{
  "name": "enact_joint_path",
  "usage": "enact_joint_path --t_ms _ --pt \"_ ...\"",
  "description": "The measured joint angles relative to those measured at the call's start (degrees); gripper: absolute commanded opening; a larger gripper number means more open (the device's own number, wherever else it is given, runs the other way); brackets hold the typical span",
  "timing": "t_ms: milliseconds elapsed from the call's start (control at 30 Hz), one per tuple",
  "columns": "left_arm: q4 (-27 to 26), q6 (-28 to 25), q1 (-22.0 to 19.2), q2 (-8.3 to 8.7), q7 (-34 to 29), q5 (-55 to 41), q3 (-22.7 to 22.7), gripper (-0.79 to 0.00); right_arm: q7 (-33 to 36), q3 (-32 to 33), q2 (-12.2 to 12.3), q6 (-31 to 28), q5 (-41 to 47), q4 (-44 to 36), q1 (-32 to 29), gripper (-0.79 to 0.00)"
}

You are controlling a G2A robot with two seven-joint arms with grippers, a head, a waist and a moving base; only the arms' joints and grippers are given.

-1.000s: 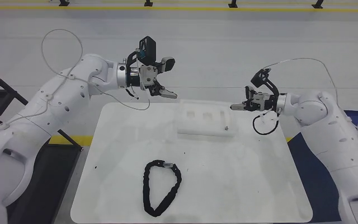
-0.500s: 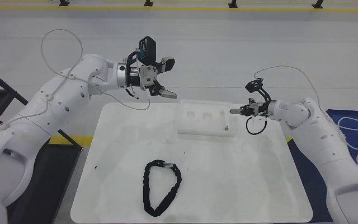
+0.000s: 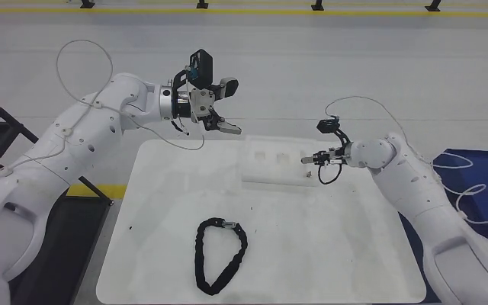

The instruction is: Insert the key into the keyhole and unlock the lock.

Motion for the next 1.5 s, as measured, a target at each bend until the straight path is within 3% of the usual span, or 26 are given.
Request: enact_joint_path --t_ms 500,1100,1500 --pt "0.0 0.0 0.0 0.0 0.0 0.0 0.0 0.0 3.1 -6.5 -6.3 12.1 -2.9 2.3 1.5 0.0" --pt "0.0 0.0 0.0 0.0 0.0 0.0 0.0 0.0 2.6 -6.3 -6.3 12.3 -2.9 1.9 1.2 0.0" --pt "0.0 0.0 0.0 0.0 0.0 0.0 0.0 0.0 4.1 -4.9 -5.0 22.1 -9.0 -8.1 -2.4 0.0"
